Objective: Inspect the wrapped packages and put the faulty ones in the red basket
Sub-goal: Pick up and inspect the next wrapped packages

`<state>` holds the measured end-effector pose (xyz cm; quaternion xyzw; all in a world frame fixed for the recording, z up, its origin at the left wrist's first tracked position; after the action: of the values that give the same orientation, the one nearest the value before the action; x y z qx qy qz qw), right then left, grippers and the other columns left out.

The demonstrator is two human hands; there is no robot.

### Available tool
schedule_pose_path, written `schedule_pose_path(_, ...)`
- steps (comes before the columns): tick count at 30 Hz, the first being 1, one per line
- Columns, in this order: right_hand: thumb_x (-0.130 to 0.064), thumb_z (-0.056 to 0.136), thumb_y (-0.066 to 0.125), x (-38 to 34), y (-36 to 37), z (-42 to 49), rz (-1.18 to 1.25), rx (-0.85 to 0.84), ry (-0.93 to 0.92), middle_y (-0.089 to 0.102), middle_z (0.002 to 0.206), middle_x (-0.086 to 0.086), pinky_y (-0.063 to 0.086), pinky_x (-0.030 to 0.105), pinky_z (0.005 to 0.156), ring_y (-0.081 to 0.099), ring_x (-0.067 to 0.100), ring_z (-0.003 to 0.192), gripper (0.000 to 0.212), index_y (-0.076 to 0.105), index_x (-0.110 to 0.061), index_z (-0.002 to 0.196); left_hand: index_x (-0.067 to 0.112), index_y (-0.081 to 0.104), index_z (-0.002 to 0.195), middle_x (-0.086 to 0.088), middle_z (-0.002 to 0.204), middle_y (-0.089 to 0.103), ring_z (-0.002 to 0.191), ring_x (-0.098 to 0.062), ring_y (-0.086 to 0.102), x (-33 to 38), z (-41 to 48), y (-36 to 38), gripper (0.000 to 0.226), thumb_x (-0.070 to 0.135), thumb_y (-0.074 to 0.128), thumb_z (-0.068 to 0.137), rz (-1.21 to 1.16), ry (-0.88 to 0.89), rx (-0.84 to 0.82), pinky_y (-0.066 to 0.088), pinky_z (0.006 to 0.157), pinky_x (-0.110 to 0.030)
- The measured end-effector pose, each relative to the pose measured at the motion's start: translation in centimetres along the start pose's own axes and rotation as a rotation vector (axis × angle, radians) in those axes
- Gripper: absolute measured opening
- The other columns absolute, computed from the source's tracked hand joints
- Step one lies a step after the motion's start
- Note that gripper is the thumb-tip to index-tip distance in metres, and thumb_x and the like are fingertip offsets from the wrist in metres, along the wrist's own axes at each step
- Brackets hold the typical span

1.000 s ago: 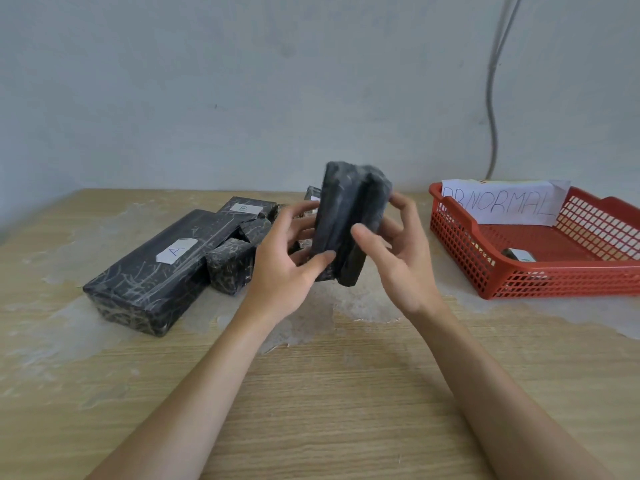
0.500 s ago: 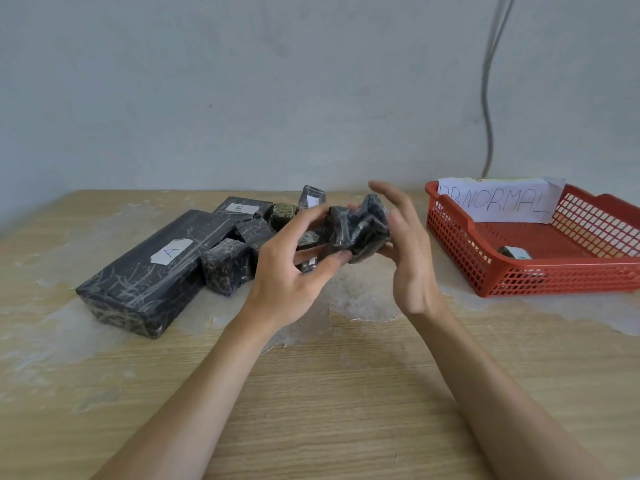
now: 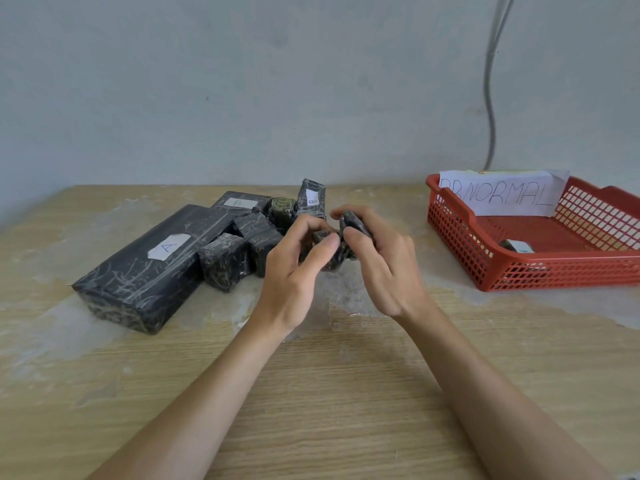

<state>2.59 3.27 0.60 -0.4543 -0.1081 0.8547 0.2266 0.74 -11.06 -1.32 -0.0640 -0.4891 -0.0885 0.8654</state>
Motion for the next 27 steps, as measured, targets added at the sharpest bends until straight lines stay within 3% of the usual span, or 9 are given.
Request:
schedule_pose_path(4, -0.030, 0.112, 0.041, 0.2, -0.1, 0.0, 0.017, 0.075, 0.019, 0.072, 0.084, -0.006, 0.055, 0.048, 0.072, 0.068, 0.017, 0.077, 0.035, 0.074, -0.020, 0.116, 0.002, 0.063, 0.105, 0.015, 0.083, 0.063, 0.072, 0.000, 0.057, -0.2, -0.2, 0.2, 0.018, 0.017, 0.063, 0.095, 0.028, 0.002, -0.025, 0.045, 0.071, -0.011)
schedule_pose_path(6, -0.029, 0.112, 0.040, 0.4, -0.3, 0.1, 0.000, 0.116, 0.030, 0.070, 0.079, 0.000, 0.053, 0.049, 0.068, 0.064, 0.022, 0.071, 0.036, 0.075, -0.020, 0.113, 0.003, 0.063, 0.109, 0.012, 0.088, 0.065, 0.080, 0.001, 0.059, 0.0, -0.2, 0.4, 0.024, 0.024, 0.062, 0.097, 0.064, 0.016, -0.045, 0.045, 0.076, -0.012)
schedule_pose_path(9, -0.038, 0.110, 0.044, 0.5, -0.3, 0.2, 0.025, 0.065, 0.051, 0.073, 0.085, -0.004, 0.056, 0.050, 0.073, 0.069, 0.019, 0.079, 0.035, 0.074, -0.024, 0.119, 0.012, 0.065, 0.106, 0.006, 0.089, 0.065, 0.084, -0.009, 0.059, 0.0, -0.1, 0.2, 0.031, 0.040, 0.058, 0.095, 0.057, 0.002, 0.023, 0.048, 0.078, -0.023)
schedule_pose_path(12, -0.037, 0.105, 0.052, 0.4, -0.2, 0.1, 0.010, -0.005, 0.044, 0.074, 0.088, -0.006, 0.058, 0.038, 0.073, 0.070, 0.013, 0.081, 0.030, 0.071, -0.025, 0.125, 0.014, 0.065, 0.106, 0.005, 0.090, 0.068, 0.084, -0.018, 0.062, -0.2, -0.1, 0.1, 0.025, 0.038, 0.057, 0.100, 0.051, -0.003, 0.036, 0.050, 0.080, -0.040)
schedule_pose_path(17, -0.040, 0.107, 0.049, 0.5, -0.1, 0.0, 0.039, -0.003, 0.024, 0.073, 0.086, -0.010, 0.059, 0.047, 0.076, 0.072, 0.017, 0.083, 0.032, 0.073, -0.024, 0.122, 0.008, 0.063, 0.104, -0.001, 0.088, 0.068, 0.079, -0.013, 0.063, -0.2, -0.2, 0.0, 0.015, 0.019, 0.067, 0.094, 0.018, -0.014, -0.004, 0.052, 0.075, -0.025)
schedule_pose_path(19, -0.039, 0.108, 0.047, 0.9, -0.1, 0.1, 0.046, 0.022, 0.043, 0.073, 0.084, -0.012, 0.059, 0.052, 0.076, 0.072, 0.019, 0.082, 0.034, 0.075, -0.023, 0.118, 0.014, 0.064, 0.102, 0.000, 0.087, 0.068, 0.079, -0.020, 0.066, -0.4, -0.3, 0.1, 0.016, 0.024, 0.071, 0.091, 0.063, -0.015, 0.001, 0.057, 0.076, -0.038)
schedule_pose_path(22, -0.033, 0.110, 0.045, 1.2, 0.0, 0.3, -0.009, 0.057, 0.013, 0.074, 0.081, 0.001, 0.057, 0.051, 0.068, 0.071, 0.026, 0.075, 0.034, 0.075, -0.019, 0.118, 0.016, 0.065, 0.107, -0.002, 0.090, 0.069, 0.083, -0.027, 0.067, -0.6, -0.2, 0.1, 0.025, 0.035, 0.071, 0.091, 0.132, 0.009, -0.016, 0.057, 0.082, -0.056)
schedule_pose_path(24, -0.033, 0.113, 0.043, 1.2, -0.1, 0.4, -0.031, 0.091, -0.018, 0.074, 0.082, 0.005, 0.059, 0.051, 0.068, 0.072, 0.027, 0.075, 0.035, 0.074, -0.018, 0.118, 0.014, 0.065, 0.116, -0.003, 0.101, 0.071, 0.093, -0.020, 0.069, -0.3, -0.2, 0.0, 0.034, 0.038, 0.068, 0.092, 0.140, 0.029, -0.021, 0.058, 0.086, -0.046)
schedule_pose_path(27, -0.028, 0.115, 0.039, 1.3, -1.3, 0.7, -0.033, 0.227, 0.006, 0.075, 0.086, -0.001, 0.058, 0.040, 0.071, 0.071, 0.013, 0.078, 0.039, 0.075, -0.015, 0.108, 0.012, 0.059, 0.136, -0.002, 0.133, 0.065, 0.125, -0.010, 0.063, 0.0, -0.1, -0.5, 0.054, 0.043, 0.062, 0.092, 0.106, 0.032, -0.002, 0.050, 0.103, -0.024)
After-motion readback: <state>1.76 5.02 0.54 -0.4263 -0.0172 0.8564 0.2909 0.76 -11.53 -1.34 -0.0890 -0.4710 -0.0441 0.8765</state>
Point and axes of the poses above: each hand's wrist, its own z-axis towards the middle knuckle, its own y-axis out of the palm, x = y × z, the point moved 4 cm from there along z, towards the middle knuckle
